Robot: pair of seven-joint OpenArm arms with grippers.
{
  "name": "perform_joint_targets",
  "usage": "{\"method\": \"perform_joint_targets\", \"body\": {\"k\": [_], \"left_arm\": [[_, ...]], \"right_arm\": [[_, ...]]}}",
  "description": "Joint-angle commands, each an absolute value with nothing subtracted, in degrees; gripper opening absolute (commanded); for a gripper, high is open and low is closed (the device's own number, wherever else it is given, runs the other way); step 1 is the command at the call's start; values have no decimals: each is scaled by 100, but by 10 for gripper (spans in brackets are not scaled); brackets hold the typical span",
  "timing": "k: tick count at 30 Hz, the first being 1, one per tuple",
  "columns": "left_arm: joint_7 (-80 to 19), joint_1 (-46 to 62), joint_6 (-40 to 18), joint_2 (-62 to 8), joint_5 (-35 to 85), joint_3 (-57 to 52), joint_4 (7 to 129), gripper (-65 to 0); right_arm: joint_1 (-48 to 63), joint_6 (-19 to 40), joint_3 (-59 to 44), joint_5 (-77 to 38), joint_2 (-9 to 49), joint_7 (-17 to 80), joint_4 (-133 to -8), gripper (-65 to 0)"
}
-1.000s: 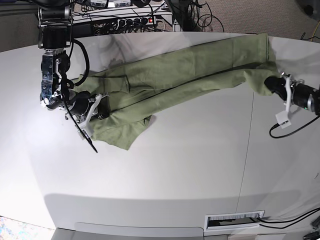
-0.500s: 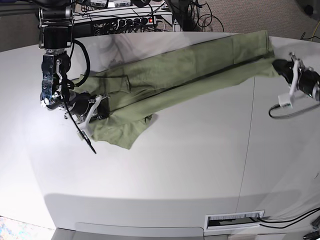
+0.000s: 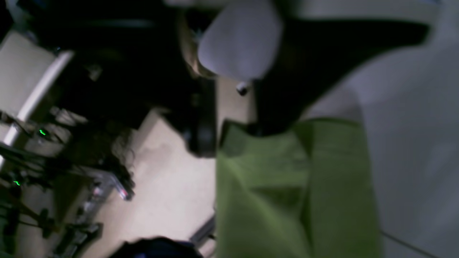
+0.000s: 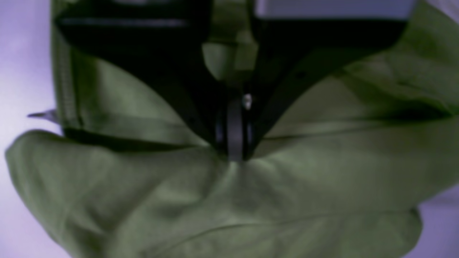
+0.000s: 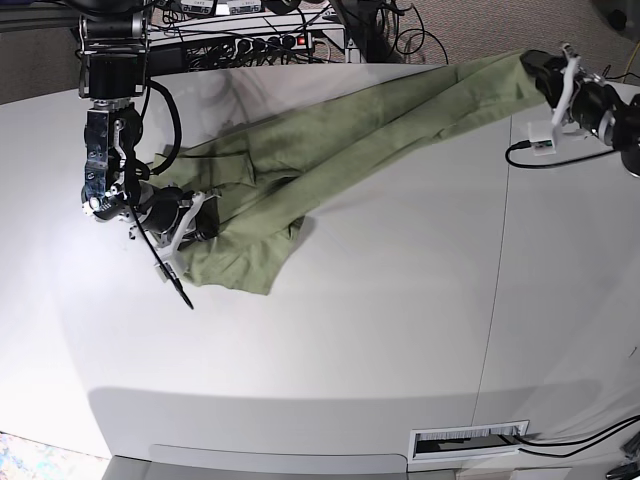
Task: Fold the T-shirt properly
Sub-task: 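Carry the folded edge with both grippers onto the other shirt edge, then lay the fold down, then open and withdraw the left gripper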
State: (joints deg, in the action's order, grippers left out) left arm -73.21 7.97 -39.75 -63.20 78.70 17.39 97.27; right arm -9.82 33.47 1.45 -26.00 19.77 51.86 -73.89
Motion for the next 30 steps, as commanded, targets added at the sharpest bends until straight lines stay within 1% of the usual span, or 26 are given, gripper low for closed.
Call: {"method": "perform_joint_targets", "body": {"k": [1, 3, 5, 8, 12, 17, 24, 27, 30], "left_arm": [[-7087, 740, -4000, -6392, 7673, 1669, 9771, -433], [-6484, 744, -4000, -6241, 7054, 1669, 9771, -430], [-6130, 744, -4000, -6055, 6508, 1669, 9771, -430], [-5927, 744, -4000, -5857, 6034, 1669, 9771, -430], [-5717, 744, -4000, -5756, 5881, 1669, 9767, -430], [-4899, 744, -4000, -5631, 4574, 1669, 9699, -430], [-4169, 663, -4000, -5439, 3413, 1669, 9266, -430], [-3988, 445, -3951, -5349, 3122, 1669, 8952, -430], [-3935, 183, -3948, -5332, 3129, 1669, 8611, -430]], "right_arm": [[-952, 3212, 156, -2161, 2032, 5708, -7338, -650], [-952, 3212, 156, -2161, 2032, 5730, -7338, -650], [-952, 3212, 156, -2161, 2032, 5765, -7338, -650], [-952, 3214, 156, -2158, 2034, 5843, -7338, -650], [-954, 3214, 156, -2156, 2034, 5837, -7338, -650], [-954, 3212, 154, -2156, 2034, 5837, -7338, -650], [-967, 3208, 141, -2156, 2051, 5815, -7338, -650], [-1002, 3208, 139, -2110, 2071, 5835, -7338, -650], [-1033, 3201, 128, -2093, 2088, 5859, -7338, -650]]}}
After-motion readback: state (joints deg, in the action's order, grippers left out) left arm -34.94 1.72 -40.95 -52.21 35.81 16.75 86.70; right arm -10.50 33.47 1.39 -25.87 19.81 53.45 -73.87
